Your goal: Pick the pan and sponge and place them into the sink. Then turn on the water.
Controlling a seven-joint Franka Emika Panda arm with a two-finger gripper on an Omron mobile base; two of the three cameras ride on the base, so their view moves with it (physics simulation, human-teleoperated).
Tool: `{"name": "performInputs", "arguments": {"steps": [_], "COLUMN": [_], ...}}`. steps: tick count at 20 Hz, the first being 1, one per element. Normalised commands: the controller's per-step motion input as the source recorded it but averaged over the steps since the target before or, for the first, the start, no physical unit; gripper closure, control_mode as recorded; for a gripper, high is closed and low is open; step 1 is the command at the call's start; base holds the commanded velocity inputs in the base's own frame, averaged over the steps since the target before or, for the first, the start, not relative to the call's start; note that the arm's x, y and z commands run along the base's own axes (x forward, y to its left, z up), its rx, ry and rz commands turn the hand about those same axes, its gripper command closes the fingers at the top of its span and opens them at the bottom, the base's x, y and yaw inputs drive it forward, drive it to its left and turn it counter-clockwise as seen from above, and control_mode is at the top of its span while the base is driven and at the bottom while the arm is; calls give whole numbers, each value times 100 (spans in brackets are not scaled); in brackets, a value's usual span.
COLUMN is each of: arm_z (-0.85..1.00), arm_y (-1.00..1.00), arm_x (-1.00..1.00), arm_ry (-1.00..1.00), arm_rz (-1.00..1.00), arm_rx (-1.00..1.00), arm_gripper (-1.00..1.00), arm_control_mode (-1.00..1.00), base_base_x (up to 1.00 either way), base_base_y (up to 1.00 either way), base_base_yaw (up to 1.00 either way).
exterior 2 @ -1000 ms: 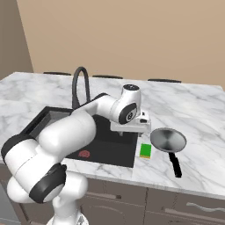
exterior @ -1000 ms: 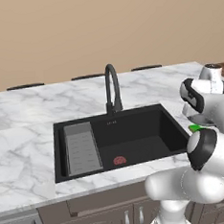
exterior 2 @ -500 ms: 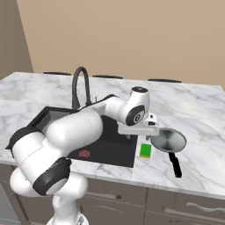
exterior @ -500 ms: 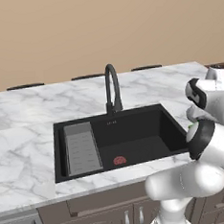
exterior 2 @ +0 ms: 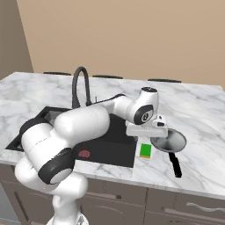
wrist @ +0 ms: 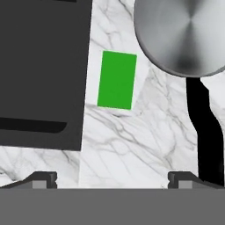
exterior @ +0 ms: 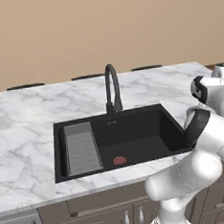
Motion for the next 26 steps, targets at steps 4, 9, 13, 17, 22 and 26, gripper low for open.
{"name": "performInputs", "arguments": {"steps": [4, 9, 13, 17, 22, 26], "arm_z": [-6, -10, -14, -10, -8, -13], "arm_y": [-31, -27, -24, -26, -21, -20], "arm_x": [-3, -4, -2, -1, 0, 0], "arm_ry": [3, 3, 2, 2, 4, 5], "arm_rz": [0, 0, 0, 0, 0, 0], "arm_rx": [0, 0, 0, 0, 0, 0], "arm_gripper": [-100, -100, -100, -100, -100, -100], "arm_control_mode": [-100, -100, -100, -100, -100, -100], "base_base_x": [0, 0, 0, 0, 0, 0], "base_base_y": [0, 0, 0, 0, 0, 0], "base_base_yaw": [0, 0, 0, 0, 0, 0]}}
